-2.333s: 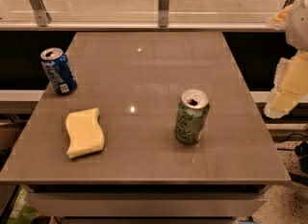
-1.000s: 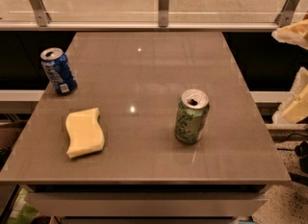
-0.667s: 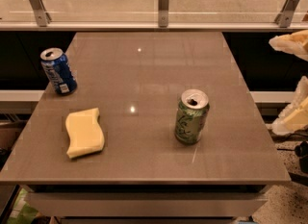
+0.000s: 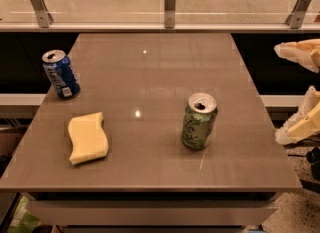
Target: Pick green can
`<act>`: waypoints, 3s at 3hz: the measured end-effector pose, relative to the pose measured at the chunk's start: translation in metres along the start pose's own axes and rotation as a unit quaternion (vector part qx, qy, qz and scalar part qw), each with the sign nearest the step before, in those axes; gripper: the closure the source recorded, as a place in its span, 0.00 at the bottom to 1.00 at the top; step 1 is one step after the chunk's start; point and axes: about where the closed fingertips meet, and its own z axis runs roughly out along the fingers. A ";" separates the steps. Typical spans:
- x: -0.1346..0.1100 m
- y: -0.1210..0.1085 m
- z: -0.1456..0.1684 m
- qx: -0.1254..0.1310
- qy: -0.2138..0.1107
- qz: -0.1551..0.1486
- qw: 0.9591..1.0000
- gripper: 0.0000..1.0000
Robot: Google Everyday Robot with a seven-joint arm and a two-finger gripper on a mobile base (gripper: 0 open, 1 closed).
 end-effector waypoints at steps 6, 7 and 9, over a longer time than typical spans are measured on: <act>0.006 0.041 0.114 -0.059 -0.244 0.054 0.967 0.00; -0.001 0.042 0.126 -0.060 -0.282 0.056 0.956 0.00; -0.011 0.040 0.143 -0.059 -0.339 0.062 0.937 0.00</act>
Offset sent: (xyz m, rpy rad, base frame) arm 0.0118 0.0305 -0.0665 0.3418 0.0757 0.0656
